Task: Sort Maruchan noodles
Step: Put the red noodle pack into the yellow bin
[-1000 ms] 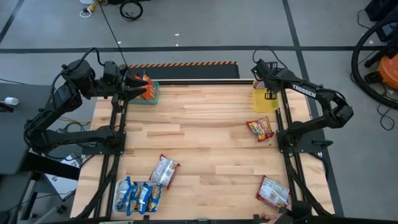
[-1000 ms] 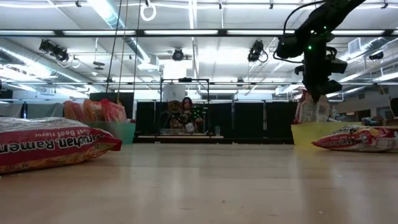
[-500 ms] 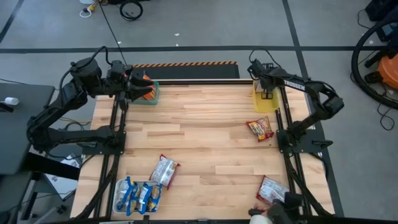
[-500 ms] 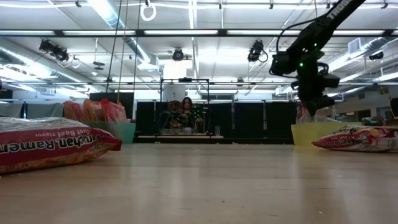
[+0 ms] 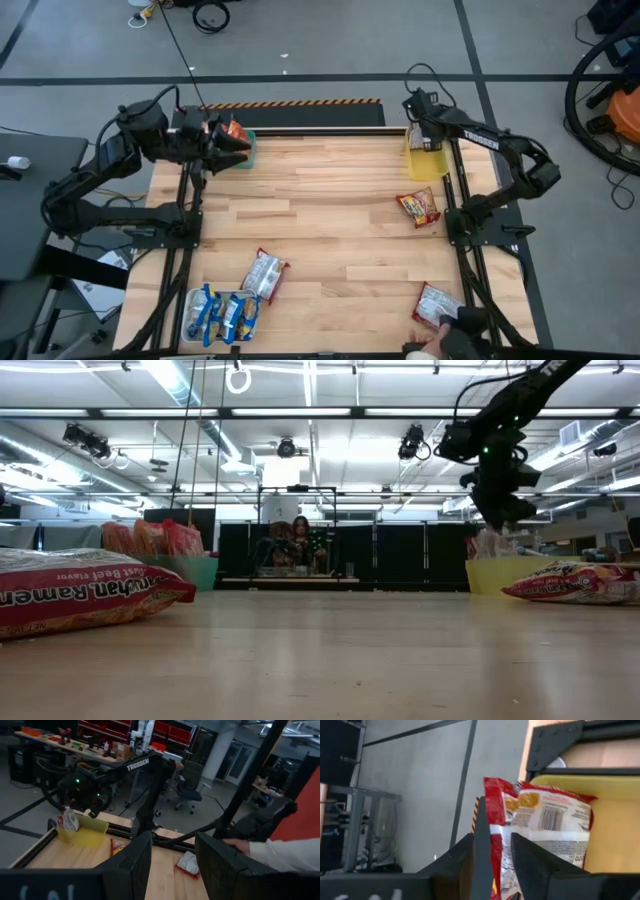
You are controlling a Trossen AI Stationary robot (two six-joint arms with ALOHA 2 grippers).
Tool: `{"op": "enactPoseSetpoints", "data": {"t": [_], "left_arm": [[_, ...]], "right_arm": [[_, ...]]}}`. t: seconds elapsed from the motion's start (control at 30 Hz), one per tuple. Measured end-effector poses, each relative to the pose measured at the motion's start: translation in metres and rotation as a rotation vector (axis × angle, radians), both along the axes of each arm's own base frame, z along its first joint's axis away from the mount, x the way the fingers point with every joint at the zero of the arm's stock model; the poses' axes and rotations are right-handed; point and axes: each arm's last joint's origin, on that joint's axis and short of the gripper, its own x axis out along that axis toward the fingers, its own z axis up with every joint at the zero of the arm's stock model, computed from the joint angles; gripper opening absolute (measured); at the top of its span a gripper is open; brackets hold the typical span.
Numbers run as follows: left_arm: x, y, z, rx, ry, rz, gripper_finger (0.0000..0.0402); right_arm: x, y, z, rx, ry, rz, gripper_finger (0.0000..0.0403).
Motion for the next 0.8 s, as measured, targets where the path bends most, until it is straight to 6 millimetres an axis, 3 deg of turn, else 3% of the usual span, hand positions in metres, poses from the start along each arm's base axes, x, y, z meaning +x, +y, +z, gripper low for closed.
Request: {"op": "enactPoseSetpoints", "data": {"t": [0.2,0.37,0.5,0.63,0.8], "left_arm": [[0.002,-0.008,0.0,0.022,-0.001,-0.034,0.0155],[0.004,-0.014,0.0,0.055,-0.003,-0.075,0.0155],[0.004,-0.016,0.0,0.1,-0.007,-0.073,0.0155],[0.005,-0.016,0.003,0.144,-0.036,-0.063,0.0155],[0.005,-0.015,0.009,0.207,-0.093,-0.051,0.0155]], "right_arm": [[-0.003,0.012,0.02,-0.017,0.033,0.132,0.0158],[0.013,0.046,0.042,-0.006,0.337,0.612,0.0157],[0.03,0.094,0.048,0.077,0.501,1.203,0.0156],[0.033,0.156,0.039,0.284,0.618,1.736,0.0156],[0.015,0.213,0.032,0.588,0.817,2.108,0.0156]]}}
